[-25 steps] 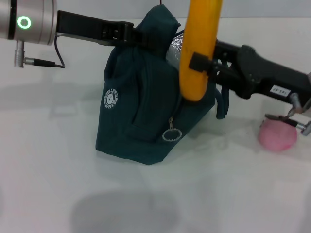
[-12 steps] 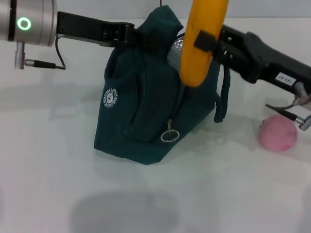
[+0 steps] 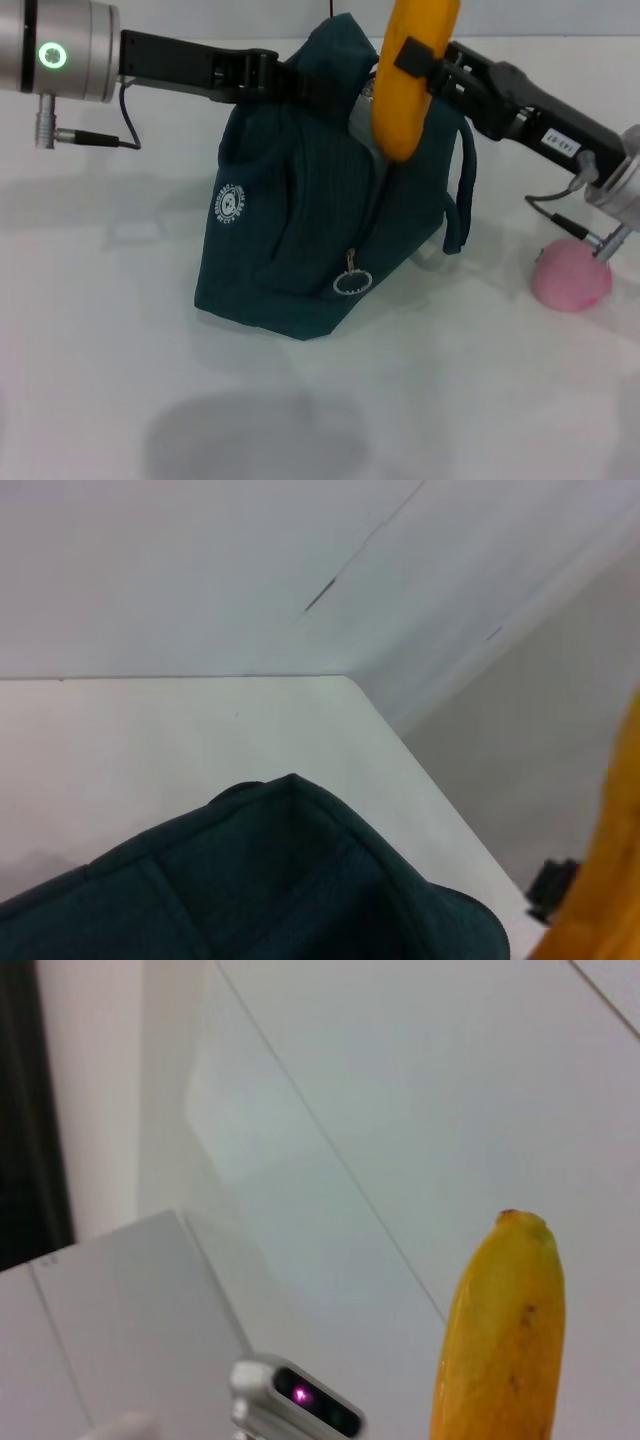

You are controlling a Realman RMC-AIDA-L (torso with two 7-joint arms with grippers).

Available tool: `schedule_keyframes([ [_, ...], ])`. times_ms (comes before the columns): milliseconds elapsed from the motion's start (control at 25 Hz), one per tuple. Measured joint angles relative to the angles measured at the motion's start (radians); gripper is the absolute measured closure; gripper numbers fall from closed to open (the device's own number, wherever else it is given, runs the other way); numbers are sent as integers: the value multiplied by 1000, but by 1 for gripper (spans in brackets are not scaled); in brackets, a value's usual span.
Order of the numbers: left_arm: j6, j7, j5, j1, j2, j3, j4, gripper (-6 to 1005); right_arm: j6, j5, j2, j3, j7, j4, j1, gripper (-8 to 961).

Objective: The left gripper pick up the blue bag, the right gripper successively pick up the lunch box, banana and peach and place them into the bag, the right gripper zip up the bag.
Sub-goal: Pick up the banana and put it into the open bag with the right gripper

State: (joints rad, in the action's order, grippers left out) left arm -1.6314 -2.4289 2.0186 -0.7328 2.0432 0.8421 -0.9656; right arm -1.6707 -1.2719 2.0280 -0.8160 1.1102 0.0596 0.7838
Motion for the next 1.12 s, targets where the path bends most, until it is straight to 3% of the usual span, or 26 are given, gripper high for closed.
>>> schedule_keyframes([
  [840, 0, 11, -23, 6, 1, 1, 1, 944, 87, -57, 0, 182, 134, 185, 54, 486],
  [1120, -5, 11, -23, 4, -2, 1, 2, 944, 161, -381, 0, 445, 138, 201, 35, 483],
])
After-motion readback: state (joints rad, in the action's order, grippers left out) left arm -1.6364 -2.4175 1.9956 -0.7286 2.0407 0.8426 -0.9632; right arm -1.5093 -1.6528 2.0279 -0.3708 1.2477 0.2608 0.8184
